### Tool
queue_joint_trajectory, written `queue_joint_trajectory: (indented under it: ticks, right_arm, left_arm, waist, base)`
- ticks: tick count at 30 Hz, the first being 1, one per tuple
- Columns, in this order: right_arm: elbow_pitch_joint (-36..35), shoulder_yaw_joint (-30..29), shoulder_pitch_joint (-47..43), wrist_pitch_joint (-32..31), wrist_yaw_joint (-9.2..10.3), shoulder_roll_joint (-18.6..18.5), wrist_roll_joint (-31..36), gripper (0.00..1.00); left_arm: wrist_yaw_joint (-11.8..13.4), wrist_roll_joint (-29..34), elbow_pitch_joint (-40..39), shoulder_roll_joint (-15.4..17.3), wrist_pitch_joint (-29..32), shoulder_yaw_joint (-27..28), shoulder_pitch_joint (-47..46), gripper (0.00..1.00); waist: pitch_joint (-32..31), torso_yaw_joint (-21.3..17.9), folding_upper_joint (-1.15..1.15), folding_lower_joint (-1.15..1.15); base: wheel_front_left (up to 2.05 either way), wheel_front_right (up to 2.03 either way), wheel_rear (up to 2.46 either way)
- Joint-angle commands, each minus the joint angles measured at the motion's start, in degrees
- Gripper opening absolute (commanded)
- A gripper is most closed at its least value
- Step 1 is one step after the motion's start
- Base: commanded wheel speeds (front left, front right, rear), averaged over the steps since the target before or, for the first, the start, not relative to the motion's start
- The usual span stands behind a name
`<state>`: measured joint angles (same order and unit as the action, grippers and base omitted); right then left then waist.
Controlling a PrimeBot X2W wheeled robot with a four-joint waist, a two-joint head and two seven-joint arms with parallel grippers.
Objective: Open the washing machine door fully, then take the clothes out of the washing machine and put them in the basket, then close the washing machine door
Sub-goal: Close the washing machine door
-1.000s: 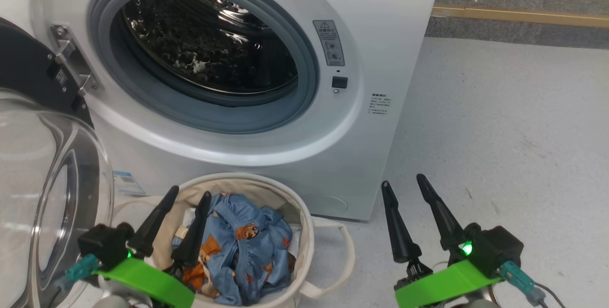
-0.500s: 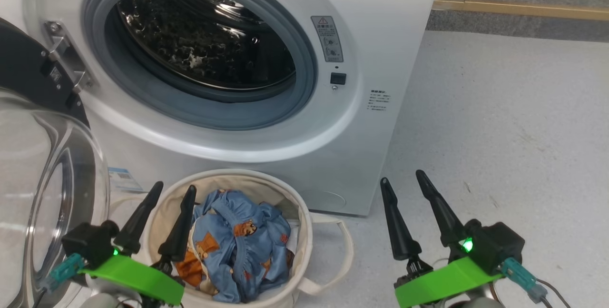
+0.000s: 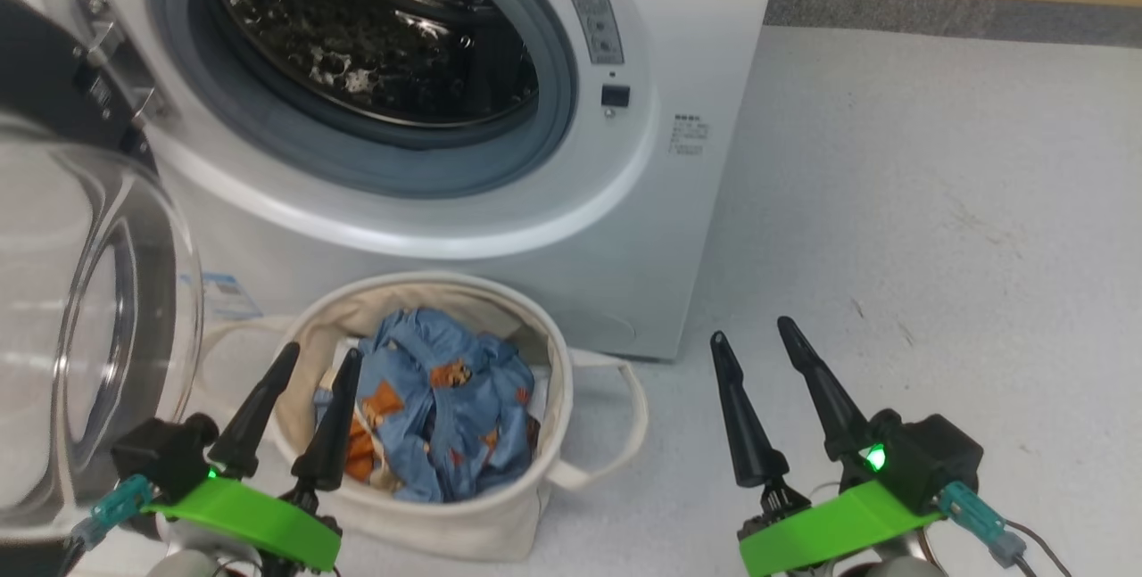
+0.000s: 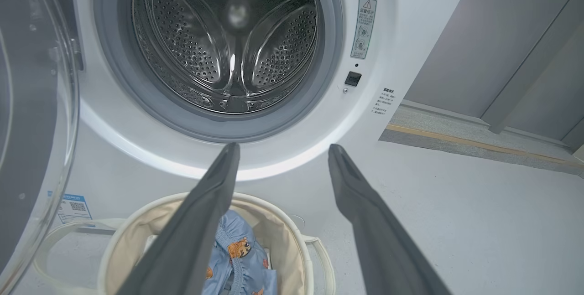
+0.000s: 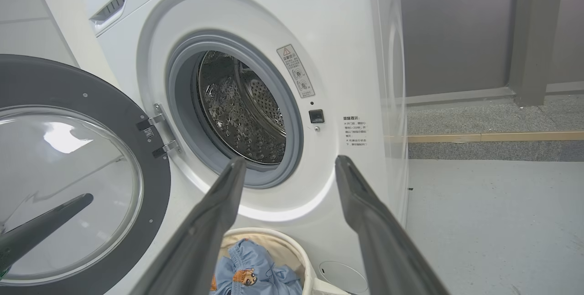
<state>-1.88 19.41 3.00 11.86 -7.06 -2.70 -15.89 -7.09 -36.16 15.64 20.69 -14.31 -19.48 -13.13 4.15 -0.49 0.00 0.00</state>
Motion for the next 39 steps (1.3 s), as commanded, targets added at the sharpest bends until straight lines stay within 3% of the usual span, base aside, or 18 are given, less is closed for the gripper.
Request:
queue_joint_trajectory:
  ticks: [1, 13, 27, 33, 39]
  right_arm:
    - [-2.1, 1.5, 0.6, 0.1, -0.43, -0.2, 0.1, 1.0]
    - [-1.5, 2.3, 1.1, 0.5, -0.43, -0.2, -0.3, 1.0]
    - [-1.6, 3.1, 2.2, -0.5, -0.43, -0.2, 0.4, 1.0]
    - [-0.9, 4.3, 5.2, -2.0, -0.43, -0.2, 1.1, 1.0]
    - [0.2, 5.6, 8.3, -2.9, -0.43, -0.2, 1.4, 1.0]
  left_arm:
    - [-0.3, -0.1, -1.2, 1.4, -0.7, 2.9, -2.5, 1.0]
    - [-0.3, 1.7, -0.4, 0.9, -0.7, 3.7, -1.9, 1.0]
    - [-0.4, 4.1, -0.7, -1.5, -0.7, 6.7, -1.8, 1.0]
    - [-0.4, 5.5, -2.0, -2.6, -0.7, 9.7, -1.9, 1.0]
    - [-0.4, 6.2, -2.7, -2.4, -0.7, 12.1, -0.5, 1.0]
  waist:
    - [0.1, 0.2, 0.0, 0.0]
    - [0.0, 1.9, 0.0, 0.0]
    - [0.2, 4.4, 0.0, 0.0]
    - [0.7, 9.6, 0.0, 0.0]
    - [1.0, 18.0, 0.0, 0.0]
  base:
    - [-2.09, 2.17, -0.09]
    - [-1.59, 1.56, 0.03]
    - [-0.16, 0.16, 0.0]
    - [0.0, 0.0, 0.0]
    - [0.0, 0.0, 0.0]
